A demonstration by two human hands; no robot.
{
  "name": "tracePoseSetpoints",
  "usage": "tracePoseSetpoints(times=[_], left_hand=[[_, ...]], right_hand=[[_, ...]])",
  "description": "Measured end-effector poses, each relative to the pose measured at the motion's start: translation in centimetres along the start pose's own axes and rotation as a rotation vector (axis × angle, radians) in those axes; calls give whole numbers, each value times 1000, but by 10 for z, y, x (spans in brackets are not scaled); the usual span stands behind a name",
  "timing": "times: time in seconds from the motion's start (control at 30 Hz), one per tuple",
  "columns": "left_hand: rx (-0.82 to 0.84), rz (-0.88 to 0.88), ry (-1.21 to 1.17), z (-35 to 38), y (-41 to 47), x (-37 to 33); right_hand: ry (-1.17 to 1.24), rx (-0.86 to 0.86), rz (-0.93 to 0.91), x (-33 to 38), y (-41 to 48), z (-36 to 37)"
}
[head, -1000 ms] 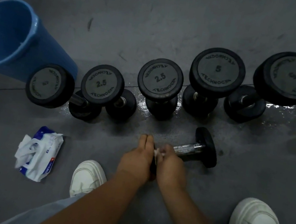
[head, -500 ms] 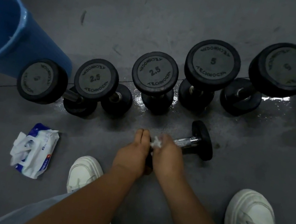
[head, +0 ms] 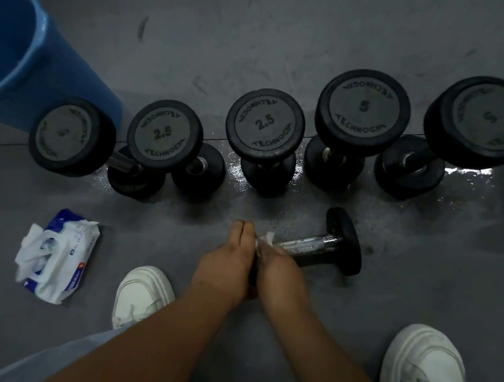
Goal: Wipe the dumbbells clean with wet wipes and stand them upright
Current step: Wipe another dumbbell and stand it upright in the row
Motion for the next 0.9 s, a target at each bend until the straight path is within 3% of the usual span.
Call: tracePoseSetpoints(times=[0.13, 0.23, 0.3, 0.37, 0.43, 0.57, 0.63, 0.77, 0.9], left_hand=[[-1, -15, -22, -3, -1, -3], [-32, -25, -26, -1, -4, -3], [-26, -21, -20, 0, -4, -4], [-5, -26, -11, 0, -3, -3], [10, -28, -14, 2, -1, 0], [-23, -8, -21, 2, -1, 1], [-28, -4, -16, 2, -2, 1], [-16, -5, 2, 3, -1, 1], [-24, -19, 4, 2, -1, 1]], right_hand=[[-17, -55, -14, -11, -9, -4], [210, -162, 22, -11, -9, -7], [293, -88, 119, -18, -6, -2], [122, 9, 199, -24, -2, 1], [0, -42, 199, -24, 2, -7], [111, -261, 38, 4, -1, -24], [99, -249, 57, 5, 1, -21], [-109, -63, 199, -10, 4, -17], [85, -272, 86, 4, 4, -28]])
Point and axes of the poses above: each hand's wrist, its own y-axis towards the middle knuckle, its own z-axis out of the palm, x = y × z, the point moved 6 cm from there along y, towards the middle knuckle, and after that the axes turned 10 degrees about z, right-handed, at the moved point
